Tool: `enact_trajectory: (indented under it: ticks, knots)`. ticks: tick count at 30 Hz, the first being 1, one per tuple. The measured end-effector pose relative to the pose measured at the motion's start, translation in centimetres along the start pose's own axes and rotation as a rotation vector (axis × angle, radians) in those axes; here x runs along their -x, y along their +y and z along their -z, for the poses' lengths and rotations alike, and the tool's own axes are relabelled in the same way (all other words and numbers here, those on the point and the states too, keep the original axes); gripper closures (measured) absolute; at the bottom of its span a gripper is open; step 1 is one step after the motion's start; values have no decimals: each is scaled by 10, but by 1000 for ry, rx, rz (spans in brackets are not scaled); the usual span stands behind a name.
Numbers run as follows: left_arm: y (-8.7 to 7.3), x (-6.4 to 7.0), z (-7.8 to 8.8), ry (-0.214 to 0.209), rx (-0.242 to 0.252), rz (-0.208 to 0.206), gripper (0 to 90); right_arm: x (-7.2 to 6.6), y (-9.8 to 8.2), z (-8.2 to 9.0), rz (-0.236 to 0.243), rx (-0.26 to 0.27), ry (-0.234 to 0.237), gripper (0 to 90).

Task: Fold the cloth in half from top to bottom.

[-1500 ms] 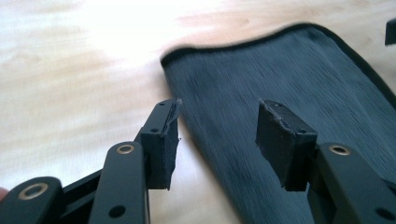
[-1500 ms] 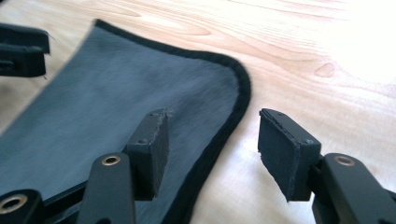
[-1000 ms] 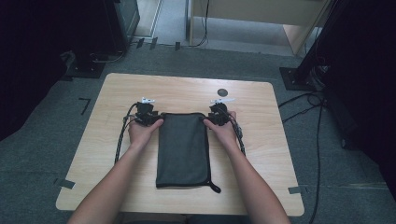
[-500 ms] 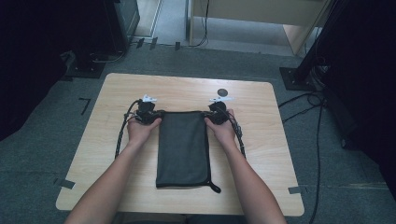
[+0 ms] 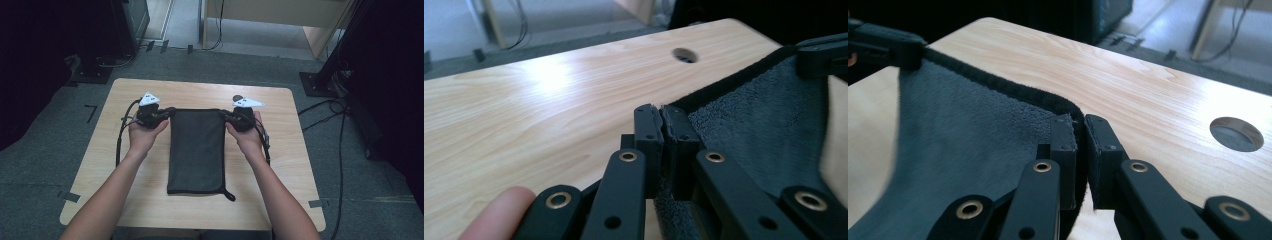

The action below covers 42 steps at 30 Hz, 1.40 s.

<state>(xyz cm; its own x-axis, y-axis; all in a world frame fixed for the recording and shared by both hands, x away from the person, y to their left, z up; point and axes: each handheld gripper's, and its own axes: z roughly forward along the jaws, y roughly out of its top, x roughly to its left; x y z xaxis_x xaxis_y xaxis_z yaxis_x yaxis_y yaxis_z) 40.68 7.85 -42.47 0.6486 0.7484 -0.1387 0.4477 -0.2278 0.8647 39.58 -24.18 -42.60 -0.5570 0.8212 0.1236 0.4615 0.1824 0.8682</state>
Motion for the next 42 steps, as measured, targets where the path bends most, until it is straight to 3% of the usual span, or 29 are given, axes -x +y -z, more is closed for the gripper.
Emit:
enact_trajectory:
  ticks: [5, 10, 14, 17, 18, 20, 23, 26, 29, 33, 36, 38, 41, 42]
  knots:
    - [-29, 23, 29, -58, 23, -35, 869, -21, -23, 34, 67, 0, 52, 833]
    - [-63, 50, 55, -86, 21, -79, 868, -43, -54, 65, 94, -27, 111, 833]
    - [-93, 74, 68, -83, -18, -141, 868, -60, -85, 82, 105, -73, 132, 831]
    - [-118, 89, 71, -63, -68, -198, 866, -69, -107, 87, 118, -114, 141, 825]
    - [-125, 92, 70, -68, -92, -200, 865, -71, -114, 88, 126, -125, 140, 822]
    - [-134, 96, 67, -63, -149, -222, 855, -73, -127, 85, 129, -183, 159, 802]
    - [-139, 94, 71, -102, -153, -172, 760, -72, -137, 80, 126, -275, 214, 665]
    - [-141, 88, 74, -81, -147, -132, 665, -72, -132, 85, 121, -252, 227, 580]
    - [-143, 86, 72, -82, -149, -125, 652, -68, -128, 88, 85, -219, 232, 584]
    - [-144, 93, 73, -57, -155, -221, 764, -72, -134, 84, 137, -260, 235, 665]
    - [-144, 94, 76, -70, -165, -260, 836, -80, -138, 81, 204, -292, 244, 795]
    - [-145, 94, 77, -80, -183, -305, 853, -81, -138, 80, 225, -294, 236, 829]
    - [-149, 95, 77, -104, -233, -357, 855, -79, -140, 79, 256, -308, 246, 806]
    - [-152, 94, 76, -122, -258, -356, 845, -78, -140, 79, 250, -316, 269, 747]
